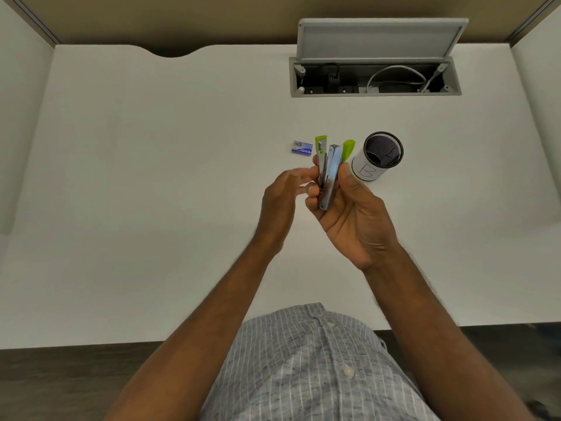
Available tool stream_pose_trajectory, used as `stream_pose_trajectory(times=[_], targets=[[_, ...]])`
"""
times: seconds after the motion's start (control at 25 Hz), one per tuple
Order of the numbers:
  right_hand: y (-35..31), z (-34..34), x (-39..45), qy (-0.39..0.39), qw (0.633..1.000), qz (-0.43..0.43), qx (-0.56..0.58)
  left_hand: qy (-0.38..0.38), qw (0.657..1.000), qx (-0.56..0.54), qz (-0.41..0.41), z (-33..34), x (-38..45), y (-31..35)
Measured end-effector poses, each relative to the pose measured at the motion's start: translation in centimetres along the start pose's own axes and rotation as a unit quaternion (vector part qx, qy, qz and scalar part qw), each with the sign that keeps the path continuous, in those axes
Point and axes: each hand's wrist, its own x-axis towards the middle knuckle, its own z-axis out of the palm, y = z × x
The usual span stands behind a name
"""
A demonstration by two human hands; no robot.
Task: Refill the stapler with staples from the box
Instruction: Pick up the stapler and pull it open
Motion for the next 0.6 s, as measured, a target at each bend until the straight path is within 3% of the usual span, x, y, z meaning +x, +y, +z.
stream_pose_trajectory(times=[0.2, 0.4, 0.6], targets=[[0.5, 0.1, -0.4, 0.010, 1.000, 0.013, -0.021, -0.102, 0.985, -0.133, 0.035, 0.3, -3.4, 6.5], [1.0, 0.3, -0.7, 0.006, 0.999, -0.009, -0.043, -0.122, 0.977, -0.168, 0.057, 0.0, -4.0, 6.4], [1.2, 0.4, -1.0, 0.026, 0.993, -0.034, -0.107, -0.127, 0.968, -0.217, 0.021, 0.0, -4.1, 6.2]])
